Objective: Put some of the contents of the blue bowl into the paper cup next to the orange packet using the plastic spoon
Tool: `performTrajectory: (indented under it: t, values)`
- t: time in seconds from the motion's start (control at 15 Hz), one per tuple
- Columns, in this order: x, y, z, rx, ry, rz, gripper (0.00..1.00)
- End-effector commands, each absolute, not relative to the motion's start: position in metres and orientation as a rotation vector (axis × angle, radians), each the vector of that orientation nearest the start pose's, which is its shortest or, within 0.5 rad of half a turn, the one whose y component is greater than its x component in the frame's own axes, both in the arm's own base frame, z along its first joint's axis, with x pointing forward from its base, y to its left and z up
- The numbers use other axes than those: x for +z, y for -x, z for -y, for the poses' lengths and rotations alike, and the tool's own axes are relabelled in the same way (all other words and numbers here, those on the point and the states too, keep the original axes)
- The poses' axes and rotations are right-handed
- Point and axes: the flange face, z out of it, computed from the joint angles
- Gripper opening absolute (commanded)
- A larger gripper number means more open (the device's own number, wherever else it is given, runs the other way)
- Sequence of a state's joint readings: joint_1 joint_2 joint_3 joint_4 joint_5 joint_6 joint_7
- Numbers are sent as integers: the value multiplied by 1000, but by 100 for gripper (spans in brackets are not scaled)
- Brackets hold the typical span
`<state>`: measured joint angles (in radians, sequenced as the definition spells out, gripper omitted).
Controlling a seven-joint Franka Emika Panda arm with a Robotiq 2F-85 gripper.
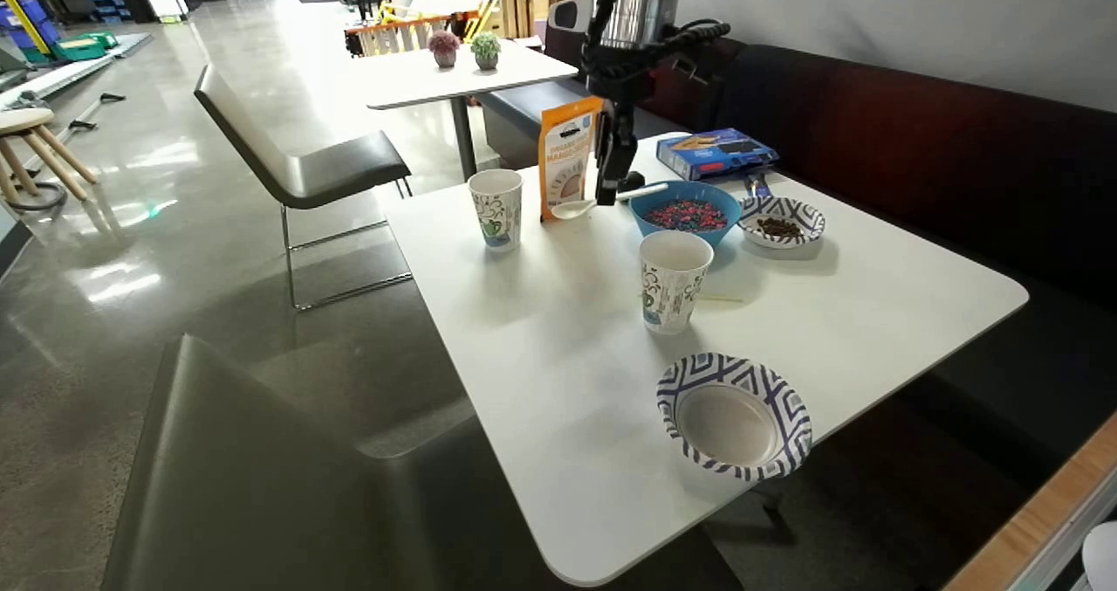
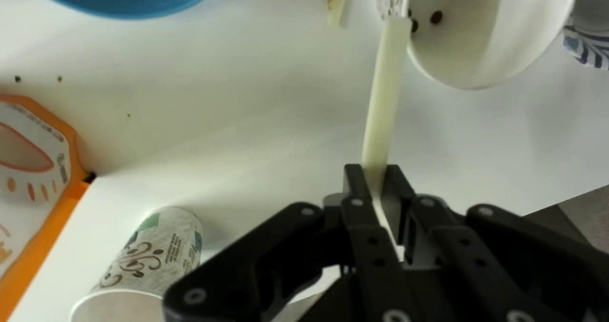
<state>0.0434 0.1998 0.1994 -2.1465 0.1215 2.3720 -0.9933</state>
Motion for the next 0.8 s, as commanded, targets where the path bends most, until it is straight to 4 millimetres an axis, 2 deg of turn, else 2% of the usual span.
performTrajectory:
  t: [0.0, 0.07, 0.27, 0.47, 0.53, 0.73]
  values:
    - [327, -520, -128, -121, 2741, 1419, 4]
    - [321, -539, -129, -99, 2648, 1518, 14]
    - [328, -529, -128, -103, 2709, 1441, 14]
    - [329, -527, -128, -104, 2716, 1433, 14]
    - [328, -527, -127, -93, 2714, 1425, 4]
    - [337, -526, -115, -144, 2735, 1404, 4]
